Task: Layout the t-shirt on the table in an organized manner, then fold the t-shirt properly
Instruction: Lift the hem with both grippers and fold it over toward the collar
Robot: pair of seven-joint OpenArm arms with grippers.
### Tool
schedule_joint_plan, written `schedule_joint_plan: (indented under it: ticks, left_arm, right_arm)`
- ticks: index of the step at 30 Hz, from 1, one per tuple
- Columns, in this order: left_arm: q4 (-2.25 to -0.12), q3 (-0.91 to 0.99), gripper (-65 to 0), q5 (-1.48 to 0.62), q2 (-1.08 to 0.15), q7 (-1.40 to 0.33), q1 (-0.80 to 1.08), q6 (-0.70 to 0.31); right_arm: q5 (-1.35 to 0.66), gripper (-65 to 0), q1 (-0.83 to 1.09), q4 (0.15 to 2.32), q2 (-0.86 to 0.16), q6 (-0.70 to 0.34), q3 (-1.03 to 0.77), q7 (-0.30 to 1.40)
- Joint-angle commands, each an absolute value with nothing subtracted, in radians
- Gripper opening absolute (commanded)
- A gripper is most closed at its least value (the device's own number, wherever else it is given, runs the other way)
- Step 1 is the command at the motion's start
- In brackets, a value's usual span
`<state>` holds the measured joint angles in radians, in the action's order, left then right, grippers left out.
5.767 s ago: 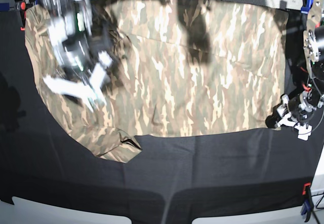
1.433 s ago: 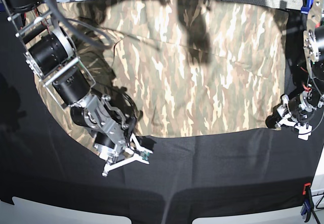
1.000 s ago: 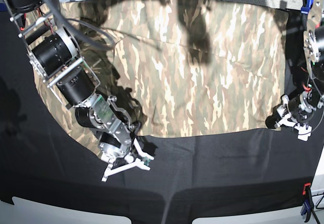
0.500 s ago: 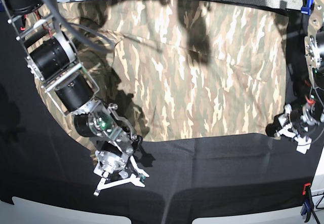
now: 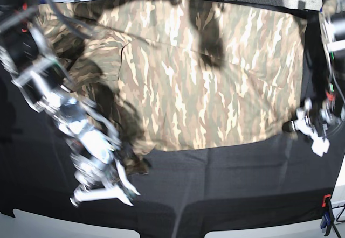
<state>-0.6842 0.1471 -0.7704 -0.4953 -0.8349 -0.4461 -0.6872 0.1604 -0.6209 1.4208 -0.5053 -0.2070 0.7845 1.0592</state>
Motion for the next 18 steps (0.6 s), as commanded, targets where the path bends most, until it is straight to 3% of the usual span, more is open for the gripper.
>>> schedule_joint_plan:
  ticks: [1, 6, 18]
  left_arm:
    - [-0.744, 0.152, -65.0, -0.793, -0.514, -0.816, -0.454, -0.698]
    - [-0.964, 0.152, -65.0, -0.821, -0.514, -0.872, -0.334, -0.698]
    - [-1.456, 0.153, -65.0, -0.81, -0.546, -0.924, -0.076, -0.636]
  right_arm:
    - [0.172, -65.0, -0.618, 1.454, -0.526, -0.208, 0.776, 1.052]
    - [0.196, -65.0, -0.444, 1.583, -0.595, -0.201, 0.776, 1.05]
    - [0.525, -65.0, -0.036, 1.867, -0.69, -0.115, 0.765, 1.121]
